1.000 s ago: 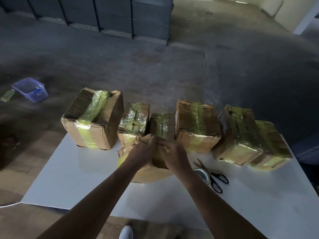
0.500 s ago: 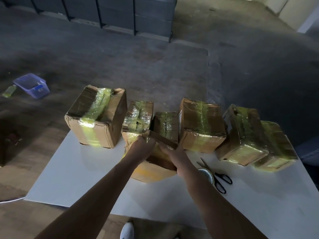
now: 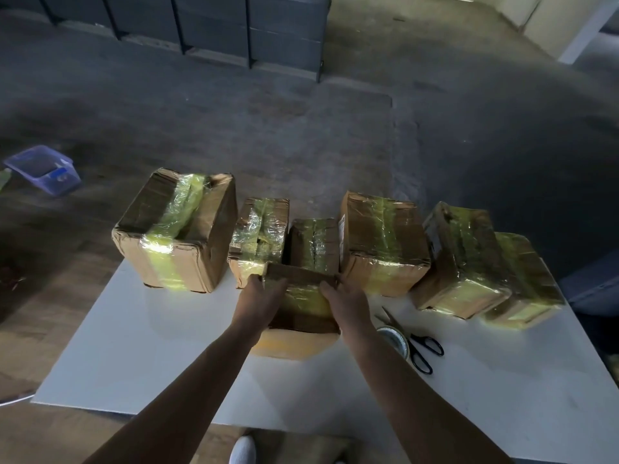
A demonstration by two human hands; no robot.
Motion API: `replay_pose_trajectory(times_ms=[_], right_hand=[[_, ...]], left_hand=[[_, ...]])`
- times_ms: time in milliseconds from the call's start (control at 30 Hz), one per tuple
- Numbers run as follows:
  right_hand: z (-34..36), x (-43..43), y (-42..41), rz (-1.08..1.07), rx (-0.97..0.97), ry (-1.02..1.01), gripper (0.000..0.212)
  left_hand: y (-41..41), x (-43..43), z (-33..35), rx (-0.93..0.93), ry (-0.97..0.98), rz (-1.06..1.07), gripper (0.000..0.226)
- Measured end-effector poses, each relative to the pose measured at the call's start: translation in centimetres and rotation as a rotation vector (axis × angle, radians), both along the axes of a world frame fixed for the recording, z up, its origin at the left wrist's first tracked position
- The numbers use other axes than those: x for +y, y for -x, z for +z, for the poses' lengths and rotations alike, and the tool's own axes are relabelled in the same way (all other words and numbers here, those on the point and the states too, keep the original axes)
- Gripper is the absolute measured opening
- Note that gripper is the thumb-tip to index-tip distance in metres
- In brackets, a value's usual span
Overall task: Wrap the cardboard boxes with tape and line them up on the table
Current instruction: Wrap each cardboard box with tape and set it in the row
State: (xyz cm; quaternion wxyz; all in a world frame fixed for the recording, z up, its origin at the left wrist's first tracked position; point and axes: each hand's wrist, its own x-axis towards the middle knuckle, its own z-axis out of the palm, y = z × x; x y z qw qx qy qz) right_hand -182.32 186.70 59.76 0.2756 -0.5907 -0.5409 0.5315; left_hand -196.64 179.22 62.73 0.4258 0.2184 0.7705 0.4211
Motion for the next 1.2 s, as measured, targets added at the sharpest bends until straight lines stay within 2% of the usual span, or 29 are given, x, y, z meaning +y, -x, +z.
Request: replay_pose_trajectory(times_ms=[133, 300, 400, 500, 533, 600, 700, 767, 833, 933, 1000, 1100, 1200], right_hand=[[0.5, 0.4, -1.3, 0.107, -0.084, -0.111, 0.047], [1.0, -0.4, -2.0, 0.046, -0.154, -0.333, 0.014], [2.4, 0.0, -2.3, 0.022, -0.120, -0.307, 0.016], [3.8, 1.0, -2.6, 0.099, -0.068, -0.242, 0.016], [4.0, 1.0, -2.6, 0.171, -0.089, -0.240, 0.016], [3.9, 0.9, -2.4, 0.277, -0.139, -0.242, 0.021], [3.2, 0.2, -1.8, 0.306, -0.142, -0.300, 0.020], [2.6, -0.2, -1.2, 0.302, -0.163, -0.400, 0.017], [2.1, -0.4, -0.7, 0.291, -0.223, -0.458, 0.022], [1.4, -0.4, -0.2, 0.386, -0.356, -0.399, 0.029], [0.7, -0.6, -0.1, 0.404, -0.448, -0.362, 0.031], [0.0, -0.7, -0.5, 0.269, -0.594, -0.368, 0.037], [-0.5, -0.4, -1.4, 0.267, -0.869, -0.389, 0.073]], left_hand=[[-1.0, -0.9, -0.9, -0.135, -0.089, 0.077, 0.065], [-1.4, -0.9, -2.9, -0.245, -0.201, 0.125, 0.034], [-1.1, -0.8, -3.0, -0.434, -0.249, 0.153, 0.024], [-0.3, -1.6, -3.2, -0.718, -0.206, 0.157, 0.034], [-0.3, -1.9, -3.2, -0.729, -0.175, 0.131, 0.037], [-0.4, -1.9, -3.5, -0.565, -0.079, 0.075, 0.043], [0.0, -1.1, -3.6, -0.003, 0.080, 0.074, 0.052], [0.5, -0.5, -2.6, 0.168, 0.074, 0.009, 0.054], [0.8, 0.0, -1.6, 0.130, 0.103, -0.107, 0.061], [0.9, 0.2, -0.5, 0.077, 0.182, -0.238, 0.071], [1.0, 0.1, -0.3, 0.075, 0.227, -0.286, 0.070], [1.1, -0.4, -0.8, -0.137, 0.303, -0.265, 0.060], [1.0, -1.1, -2.1, -0.284, 0.324, -0.227, 0.062]])
